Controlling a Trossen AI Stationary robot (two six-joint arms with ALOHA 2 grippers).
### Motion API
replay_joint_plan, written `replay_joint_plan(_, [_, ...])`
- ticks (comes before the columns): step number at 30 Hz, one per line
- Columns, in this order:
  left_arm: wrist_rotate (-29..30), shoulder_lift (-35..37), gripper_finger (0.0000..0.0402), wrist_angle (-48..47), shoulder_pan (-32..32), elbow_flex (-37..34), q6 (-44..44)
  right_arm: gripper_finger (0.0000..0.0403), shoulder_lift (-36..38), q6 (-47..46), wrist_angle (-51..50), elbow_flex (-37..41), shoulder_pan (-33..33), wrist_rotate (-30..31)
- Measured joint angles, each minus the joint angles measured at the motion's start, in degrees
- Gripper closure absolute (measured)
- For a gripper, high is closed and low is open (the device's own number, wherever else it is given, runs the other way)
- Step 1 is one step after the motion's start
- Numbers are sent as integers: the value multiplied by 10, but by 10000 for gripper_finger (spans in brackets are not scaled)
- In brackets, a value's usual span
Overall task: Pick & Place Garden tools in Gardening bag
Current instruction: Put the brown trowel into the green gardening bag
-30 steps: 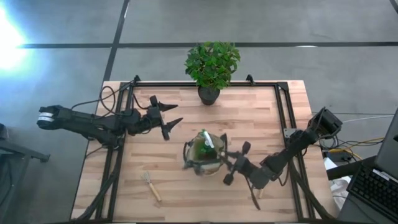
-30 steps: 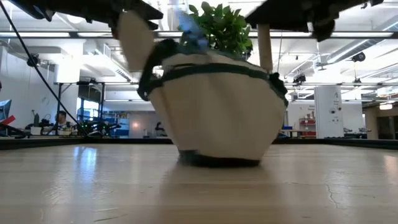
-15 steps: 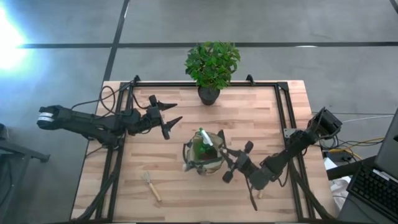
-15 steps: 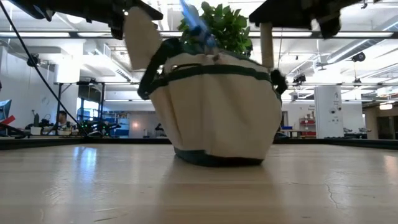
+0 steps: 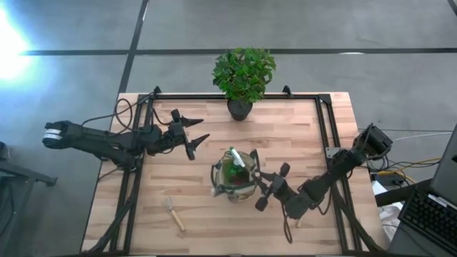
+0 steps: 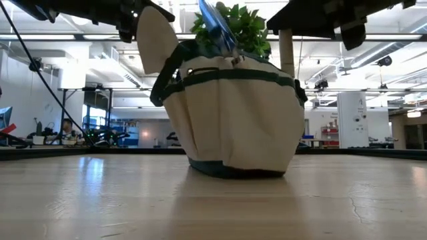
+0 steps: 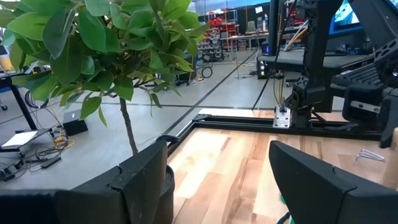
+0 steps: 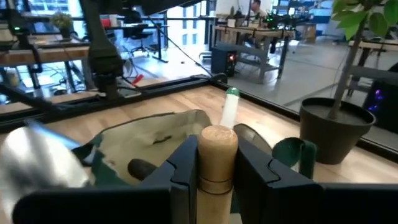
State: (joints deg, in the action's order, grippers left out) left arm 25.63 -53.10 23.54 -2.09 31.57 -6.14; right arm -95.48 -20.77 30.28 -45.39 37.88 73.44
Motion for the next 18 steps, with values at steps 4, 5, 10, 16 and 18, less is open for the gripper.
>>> replay_joint_plan(4, [0, 0, 117, 0, 0, 0, -5, 346, 1, -1, 0, 0, 2, -33])
replay_joint_plan(5, [0, 0, 117, 0, 0, 0, -5, 346, -3, -1, 1, 0, 1, -42])
replay_joint_plan(10, [0, 0, 117, 0, 0, 0, -5, 346, -22, -15, -2, 0, -4, -47])
replay_joint_plan(16, [0, 0, 117, 0, 0, 0, -5, 346, -32, -18, -5, 2, -10, -74])
replay_joint_plan(18, [0, 0, 117, 0, 0, 0, -5, 346, -33, -18, -5, 2, -11, -77])
